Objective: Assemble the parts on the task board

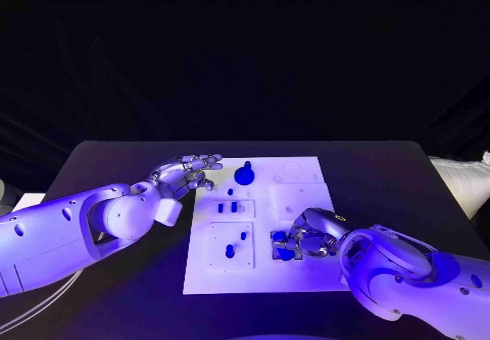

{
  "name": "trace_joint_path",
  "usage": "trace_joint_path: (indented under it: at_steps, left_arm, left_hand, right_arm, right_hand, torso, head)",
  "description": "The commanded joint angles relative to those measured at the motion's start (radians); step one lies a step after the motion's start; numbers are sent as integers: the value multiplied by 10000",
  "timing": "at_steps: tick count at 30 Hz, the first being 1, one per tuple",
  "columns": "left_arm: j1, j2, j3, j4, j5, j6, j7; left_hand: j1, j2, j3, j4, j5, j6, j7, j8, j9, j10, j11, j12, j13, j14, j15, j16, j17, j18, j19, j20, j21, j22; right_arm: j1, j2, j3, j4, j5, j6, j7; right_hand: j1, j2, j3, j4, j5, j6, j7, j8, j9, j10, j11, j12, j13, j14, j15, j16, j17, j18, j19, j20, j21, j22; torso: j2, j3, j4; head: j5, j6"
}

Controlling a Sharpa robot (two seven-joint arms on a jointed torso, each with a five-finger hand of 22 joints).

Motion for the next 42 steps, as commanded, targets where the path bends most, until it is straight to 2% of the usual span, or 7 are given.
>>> trace_joint_path:
  at_steps: [1,6,10,18,29,36,42]
  left_arm:
    - [1,14,5,30,-27,187,38]
    - [1,10,5,29,-27,183,36]
    - [2,8,5,29,-27,183,36]
    - [1,-9,5,24,-27,192,35]
    - [1,-8,5,20,-27,226,31]
    - [0,3,4,0,-27,227,19]
    - [-2,23,0,-20,-27,209,20]
  left_hand:
    - [-104,-15,-30,-10,30,-64,-17,65,10,-70,4,13,14,-51,18,1,-16,111,-59,26,-52,-15]
    - [-104,-15,-30,-10,30,-64,-17,65,10,-70,4,13,14,-51,18,1,-16,111,-59,26,-52,-15]
    - [-104,-15,-30,-10,30,-64,-17,65,10,-70,4,13,14,-51,18,1,-16,111,-59,26,-52,-15]
    - [-97,-12,-32,-32,33,-77,-16,82,10,-94,4,48,14,-62,17,9,-38,112,-64,25,-52,-17]
    - [-97,-12,-32,-32,33,-77,-16,82,10,-94,4,48,14,-62,17,9,-38,112,-64,25,-52,-17]
    - [-97,-12,-32,-32,33,-77,-16,82,10,-94,4,48,14,-62,17,9,-38,112,-64,25,-52,-17]
    - [-97,-12,-32,-32,33,-77,-16,82,10,-94,4,48,14,-62,17,9,-38,112,-64,25,-52,-17]
  right_arm:
    - [-14,44,-3,-11,-278,330,-68]
    - [-14,61,-3,-64,-465,264,-83]
    - [-14,56,-3,-92,-619,224,-87]
    - [-16,-38,1,94,-783,19,3]
    - [-17,-256,4,303,-833,51,115]
    - [29,-744,27,517,-141,-640,452]
    - [442,-1597,43,681,1121,-427,973]
  right_hand:
    - [-248,-40,-174,10,-626,-91,28,48,64,531,-421,525,2538,916,-89,57,2063,-107,433,-95,55,892]
    - [-771,-191,-317,35,-1726,-153,28,90,230,498,-419,331,2451,906,-88,30,2019,-97,415,-97,14,853]
    - [-1187,-402,-254,42,-1888,-188,33,114,328,476,-427,223,2406,900,-85,11,1991,-93,407,-97,-5,838]
    - [-1100,-499,-30,9,-1813,-179,14,155,414,503,-433,240,2434,920,-94,65,2087,-116,443,-100,67,936]
    - [1315,-305,886,-1043,-1856,-115,-57,373,727,592,-501,473,2661,932,-156,102,2157,-135,471,-157,124,1026]
    - [1008,-275,868,-817,-1451,-721,209,-110,556,596,-288,517,2729,934,6,107,2166,-139,465,-50,117,1024]
    - [978,-127,918,-668,-743,-1099,421,-653,216,516,-107,337,2664,921,163,72,2108,-120,429,97,56,958]
  torso:
    - [-2,0,-2]
    - [-11,-2,-8]
    - [-10,-1,-4]
    - [-3,14,-8]
    - [-13,3,-19]
    - [-23,6,-15]
    - [-39,-14,-34]
  head:
    - [8,-14]
    - [11,-15]
    - [6,-12]
    - [17,-12]
    - [1,-46]
    - [-51,-35]
    - [-174,-8]
